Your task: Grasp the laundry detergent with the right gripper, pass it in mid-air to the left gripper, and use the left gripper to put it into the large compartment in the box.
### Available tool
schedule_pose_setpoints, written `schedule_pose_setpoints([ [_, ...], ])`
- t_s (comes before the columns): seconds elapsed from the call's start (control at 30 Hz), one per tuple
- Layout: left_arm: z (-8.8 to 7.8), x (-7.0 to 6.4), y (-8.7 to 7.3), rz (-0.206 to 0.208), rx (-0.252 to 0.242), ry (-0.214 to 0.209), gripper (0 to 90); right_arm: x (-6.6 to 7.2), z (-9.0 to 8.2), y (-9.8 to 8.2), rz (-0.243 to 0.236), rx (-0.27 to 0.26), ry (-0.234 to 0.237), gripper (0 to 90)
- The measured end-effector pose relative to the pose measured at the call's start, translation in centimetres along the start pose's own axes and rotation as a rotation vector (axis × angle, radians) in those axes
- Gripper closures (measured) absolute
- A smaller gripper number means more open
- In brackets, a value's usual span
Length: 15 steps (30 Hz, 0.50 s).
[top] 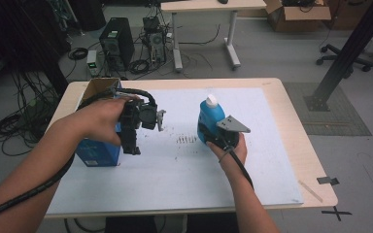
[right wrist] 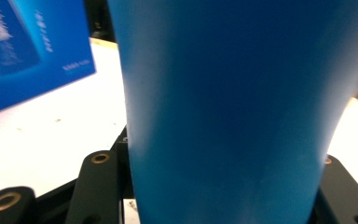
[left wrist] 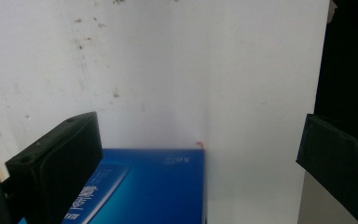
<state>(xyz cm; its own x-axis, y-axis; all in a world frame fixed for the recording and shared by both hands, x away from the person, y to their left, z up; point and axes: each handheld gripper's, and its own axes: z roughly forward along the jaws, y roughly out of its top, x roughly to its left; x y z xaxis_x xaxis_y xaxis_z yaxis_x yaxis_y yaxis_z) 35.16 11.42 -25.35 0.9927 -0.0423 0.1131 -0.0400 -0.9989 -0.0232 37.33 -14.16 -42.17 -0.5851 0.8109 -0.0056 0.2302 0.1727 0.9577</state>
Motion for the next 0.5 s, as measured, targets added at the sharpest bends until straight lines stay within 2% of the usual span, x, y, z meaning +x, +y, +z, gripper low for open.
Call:
schedule_pose_setpoints([
  [0.03,0.0,0.0,0.0,0.0,0.0,0.0,0.3,0.0,0.0,0.0,0.0,0.0,0.0,46.8],
  [0.07,-0.3,0.1,0.1,0.003,-0.005,0.003,0.3,-0.6,-0.8,1.3,-0.018,-0.008,0.06,46.6],
  [0.1,-0.3,0.1,0.1,0.003,-0.005,0.003,0.2,-0.6,-0.8,1.3,-0.018,-0.008,0.06,46.6],
  [0.13,-0.6,0.1,0.3,0.007,-0.015,0.006,0.2,-1.1,-1.7,2.5,-0.038,-0.012,0.122,46.6],
  [0.2,-0.7,0.1,0.4,0.011,-0.016,0.01,0.2,-1.7,-2.7,3.6,-0.03,-0.027,0.193,46.6],
  [0.23,-0.8,0.1,0.6,0.013,-0.016,0.012,0.2,-1.7,-2.7,3.6,-0.03,-0.027,0.193,46.6],
  [0.27,-1.0,0.1,0.9,0.019,-0.017,0.013,0.2,-2.1,-3.7,4.6,-0.066,-0.029,0.249,46.5],
  [0.3,-1.0,0.1,0.9,0.019,-0.017,0.013,0.2,-2.1,-3.7,4.6,-0.066,-0.029,0.249,46.5],
  [0.33,-1.1,0.2,1.1,0.023,-0.017,0.017,0.2,-2.3,-4.5,5.4,-0.109,-0.023,0.298,46.5],
  [0.37,-1.3,0.2,1.3,0.027,-0.018,0.017,0.2,-2.3,-4.5,5.4,-0.109,-0.023,0.298,46.5],
  [0.4,-1.6,0.3,1.5,0.031,-0.024,0.018,0.2,-2.5,-5.2,6.0,-0.133,-0.021,0.346,46.4],
  [0.43,-1.6,0.3,1.5,0.031,-0.024,0.018,0.2,-2.5,-5.6,6.2,-0.154,-0.018,0.364,46.3],
  [0.5,-2.1,0.4,1.8,0.037,-0.029,0.021,0.2,-2.5,-5.8,6.4,-0.166,-0.012,0.378,46.2],
])
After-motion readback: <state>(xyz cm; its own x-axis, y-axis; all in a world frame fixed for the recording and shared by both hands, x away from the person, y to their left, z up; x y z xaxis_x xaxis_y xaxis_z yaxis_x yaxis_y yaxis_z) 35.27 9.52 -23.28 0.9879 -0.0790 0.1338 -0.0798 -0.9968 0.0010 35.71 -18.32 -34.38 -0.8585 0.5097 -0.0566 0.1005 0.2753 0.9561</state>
